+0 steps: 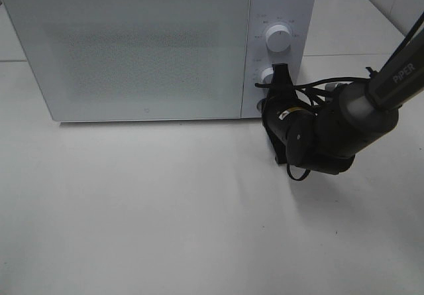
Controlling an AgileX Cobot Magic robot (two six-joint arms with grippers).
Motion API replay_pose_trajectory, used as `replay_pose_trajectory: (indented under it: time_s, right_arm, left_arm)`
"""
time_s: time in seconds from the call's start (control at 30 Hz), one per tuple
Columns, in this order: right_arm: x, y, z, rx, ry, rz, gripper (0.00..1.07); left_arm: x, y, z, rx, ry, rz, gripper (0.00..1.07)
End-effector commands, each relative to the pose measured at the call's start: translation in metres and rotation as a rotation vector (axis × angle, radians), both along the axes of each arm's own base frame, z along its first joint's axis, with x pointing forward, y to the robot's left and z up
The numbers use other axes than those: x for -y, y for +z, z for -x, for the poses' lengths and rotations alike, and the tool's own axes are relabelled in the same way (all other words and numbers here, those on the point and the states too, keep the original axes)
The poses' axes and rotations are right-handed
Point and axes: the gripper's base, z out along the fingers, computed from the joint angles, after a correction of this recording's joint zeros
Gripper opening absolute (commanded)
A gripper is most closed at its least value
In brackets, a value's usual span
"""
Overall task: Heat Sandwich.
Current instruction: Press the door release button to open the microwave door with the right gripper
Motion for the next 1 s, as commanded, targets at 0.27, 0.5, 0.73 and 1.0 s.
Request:
replay_pose_trajectory:
  time_s: [0.27,0.5,0.73,1.0]
  right_arm:
    - [0.004,0.027,-0.030,0.308,-0.064,-0.005,0.00]
    - [0.001,0.031,-0.037,0.330,-0.064,-0.019,0.00]
    - [0.000,0.029,-0.037,0.312,-0.060,-0.019,0.00]
    - [0.000,0.028,-0.037,0.304,-0.042,0.022,0.00]
  left_arm:
    - [0.000,0.001,0.000,0.020,0.005,0.010,0.68]
    - [0.000,0.001,0.000,0.020,0.005,0.010,0.68]
    - [0.000,0.001,0.000,0.020,0.005,0.010,0.68]
    - [0.000,0.001,0.000,0.020,0.005,0.010,0.68]
